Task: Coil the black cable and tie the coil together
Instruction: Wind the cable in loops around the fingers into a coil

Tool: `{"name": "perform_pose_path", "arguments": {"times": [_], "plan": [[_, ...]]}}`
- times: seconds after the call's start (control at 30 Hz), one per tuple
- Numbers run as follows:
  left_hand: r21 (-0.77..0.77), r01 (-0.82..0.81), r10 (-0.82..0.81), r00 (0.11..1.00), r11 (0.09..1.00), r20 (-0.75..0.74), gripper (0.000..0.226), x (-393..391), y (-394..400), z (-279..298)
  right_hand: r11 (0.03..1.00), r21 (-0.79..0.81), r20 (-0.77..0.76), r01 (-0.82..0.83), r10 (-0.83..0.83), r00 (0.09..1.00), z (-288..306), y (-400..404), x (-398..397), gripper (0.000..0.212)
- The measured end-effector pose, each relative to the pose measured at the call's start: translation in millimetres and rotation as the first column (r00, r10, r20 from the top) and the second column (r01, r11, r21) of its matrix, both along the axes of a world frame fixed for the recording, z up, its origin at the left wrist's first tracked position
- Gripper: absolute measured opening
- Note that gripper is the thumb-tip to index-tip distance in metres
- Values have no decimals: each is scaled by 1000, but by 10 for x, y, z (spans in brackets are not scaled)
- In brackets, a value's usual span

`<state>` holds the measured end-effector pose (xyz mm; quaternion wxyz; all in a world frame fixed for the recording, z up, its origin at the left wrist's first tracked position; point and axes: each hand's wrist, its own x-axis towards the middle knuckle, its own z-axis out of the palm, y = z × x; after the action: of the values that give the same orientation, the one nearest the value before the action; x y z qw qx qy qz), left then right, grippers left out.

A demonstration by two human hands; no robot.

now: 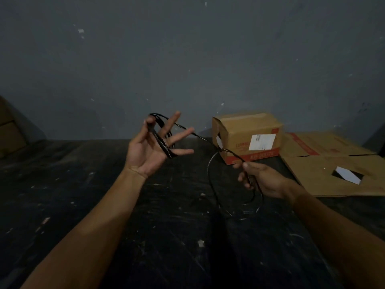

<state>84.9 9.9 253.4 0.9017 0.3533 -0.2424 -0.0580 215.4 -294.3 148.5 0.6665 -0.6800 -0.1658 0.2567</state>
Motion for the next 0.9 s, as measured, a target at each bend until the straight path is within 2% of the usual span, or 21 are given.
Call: {"name": "perform_pose_path", "arguments": {"times": [0.1, 0.23, 0.3, 0.37, 0.43, 0.5, 0.6, 0.67, 0.73, 0.77, 0.83, 0.9], "plan": [[45, -146, 147, 989, 988, -22, 35, 26, 25, -44, 988, 139, -208, 71, -41, 977, -58, -30, 48, 41], [69, -190, 195, 978, 979, -75, 39, 80, -29, -144, 924, 190, -391, 333, -239, 889, 1, 111, 41, 33], [93, -189, 196, 977, 978, -79, 38, 104, -59, -160, 900, 178, -437, 398, -290, 852, 46, 182, 25, 27], [148, -175, 188, 979, 973, -79, 38, 120, -100, -140, 922, 43, -297, 384, -355, 886, 79, 241, 1, 23], [217, -153, 176, 980, 964, -93, 39, 130, -152, -103, 911, -100, -18, 400, -404, 915, 115, 316, -44, 20], [271, -100, 134, 985, 957, -112, 37, 143, -217, -62, 911, -63, 227, 407, -384, 895, 179, 407, -97, 38], [340, 19, 22, 993, 940, -116, 38, 179, -363, -4, 988, 43, 461, 152, -154, 874, 371, 582, -282, 57], [376, 90, -55, 993, 922, -104, 40, 197, -470, 65, 999, 33, 489, -8, -9, 872, 486, 717, -388, 59], [381, 124, -101, 992, 916, -80, 37, 199, -525, 151, 991, 81, 394, -108, 68, 917, 547, 809, -465, 49], [374, 127, -108, 992, 919, -70, 36, 197, -521, 192, 984, 136, 332, -117, 66, 941, 564, 832, -493, 39], [352, 115, -98, 993, 929, -65, 37, 183, -466, 256, 975, 221, 226, -21, -31, 974, 551, 835, -537, 29], [333, 87, -70, 996, 939, -63, 39, 169, -400, 292, 978, 199, 190, 59, -97, 977, 475, 795, -537, 26]]}}
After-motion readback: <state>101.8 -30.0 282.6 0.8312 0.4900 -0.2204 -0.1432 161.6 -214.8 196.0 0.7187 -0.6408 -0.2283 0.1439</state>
